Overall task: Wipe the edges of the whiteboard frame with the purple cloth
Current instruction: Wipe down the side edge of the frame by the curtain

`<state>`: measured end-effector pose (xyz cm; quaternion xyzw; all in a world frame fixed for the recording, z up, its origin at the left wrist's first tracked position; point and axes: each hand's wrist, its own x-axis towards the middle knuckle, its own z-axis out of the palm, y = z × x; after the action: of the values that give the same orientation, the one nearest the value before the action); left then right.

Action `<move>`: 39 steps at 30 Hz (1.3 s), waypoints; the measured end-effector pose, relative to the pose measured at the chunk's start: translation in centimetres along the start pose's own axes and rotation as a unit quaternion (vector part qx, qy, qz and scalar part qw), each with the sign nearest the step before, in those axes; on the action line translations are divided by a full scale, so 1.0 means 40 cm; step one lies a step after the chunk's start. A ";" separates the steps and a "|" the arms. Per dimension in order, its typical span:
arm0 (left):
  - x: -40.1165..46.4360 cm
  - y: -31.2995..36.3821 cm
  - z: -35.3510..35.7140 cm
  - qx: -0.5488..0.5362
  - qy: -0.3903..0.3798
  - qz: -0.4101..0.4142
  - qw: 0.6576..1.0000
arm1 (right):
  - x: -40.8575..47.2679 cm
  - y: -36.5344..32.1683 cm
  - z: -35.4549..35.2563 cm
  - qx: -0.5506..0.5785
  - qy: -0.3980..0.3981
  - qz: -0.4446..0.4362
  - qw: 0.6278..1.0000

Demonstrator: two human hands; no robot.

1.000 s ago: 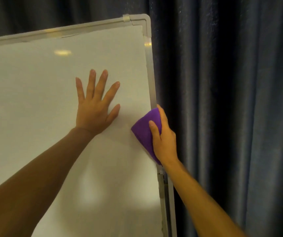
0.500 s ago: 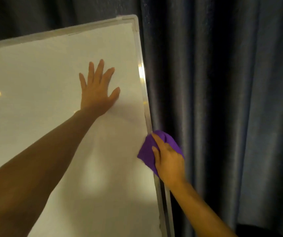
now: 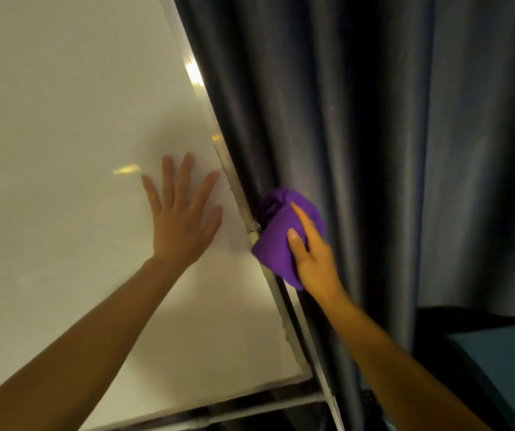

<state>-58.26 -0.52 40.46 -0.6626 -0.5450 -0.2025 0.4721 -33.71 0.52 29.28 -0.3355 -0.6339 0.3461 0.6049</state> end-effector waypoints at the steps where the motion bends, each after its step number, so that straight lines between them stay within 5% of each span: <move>1: -0.003 -0.005 0.007 -0.002 0.000 0.003 1.000 | -0.012 0.008 0.037 0.006 0.004 -0.006 1.000; 13: 0.002 0.000 0.072 -0.012 0.017 -0.025 0.999 | -0.135 0.235 0.157 -0.024 0.132 0.045 0.990; 27: -0.001 0.008 0.053 0.025 -0.042 -0.028 0.998 | -0.218 0.242 0.112 0.011 0.023 0.171 0.985; 35: -0.009 0.025 0.006 0.001 -0.070 -0.033 0.997 | -0.111 0.033 0.117 0.013 0.049 0.112 0.992; 39: -0.002 0.016 -0.002 0.004 -0.114 -0.023 0.993 | -0.008 -0.026 0.128 -0.035 0.069 0.012 0.997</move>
<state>-57.70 -0.61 40.17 -0.6668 -0.6112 -0.1348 0.4045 -38.83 -0.45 29.83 -0.3870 -0.5986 0.3070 0.6306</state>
